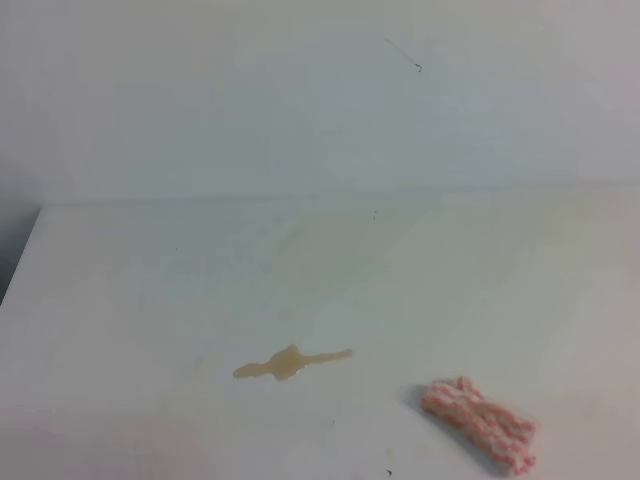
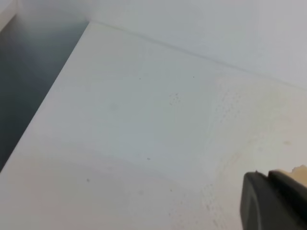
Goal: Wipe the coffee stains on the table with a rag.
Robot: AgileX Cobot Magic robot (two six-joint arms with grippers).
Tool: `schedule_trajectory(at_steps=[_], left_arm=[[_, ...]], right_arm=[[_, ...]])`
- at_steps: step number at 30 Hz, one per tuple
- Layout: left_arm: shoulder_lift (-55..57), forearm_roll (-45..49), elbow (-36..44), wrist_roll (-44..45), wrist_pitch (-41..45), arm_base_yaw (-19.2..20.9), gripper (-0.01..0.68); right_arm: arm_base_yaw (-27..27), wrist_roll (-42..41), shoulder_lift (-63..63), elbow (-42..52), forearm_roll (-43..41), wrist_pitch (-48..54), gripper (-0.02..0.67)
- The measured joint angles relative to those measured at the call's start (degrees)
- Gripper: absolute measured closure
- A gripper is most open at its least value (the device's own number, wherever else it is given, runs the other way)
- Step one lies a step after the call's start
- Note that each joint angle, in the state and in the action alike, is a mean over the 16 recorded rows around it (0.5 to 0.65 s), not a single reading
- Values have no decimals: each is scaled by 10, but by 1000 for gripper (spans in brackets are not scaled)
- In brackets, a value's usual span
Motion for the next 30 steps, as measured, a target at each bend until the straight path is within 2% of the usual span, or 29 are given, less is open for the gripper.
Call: schedule_trajectory(at_steps=[21,30], left_arm=[[0,0,0,0,0,0,674],[0,0,0,0,0,0,674]], right_arm=[[0,0,-1,1,9,-9,652],[0,2,0,0,14,-93,652]])
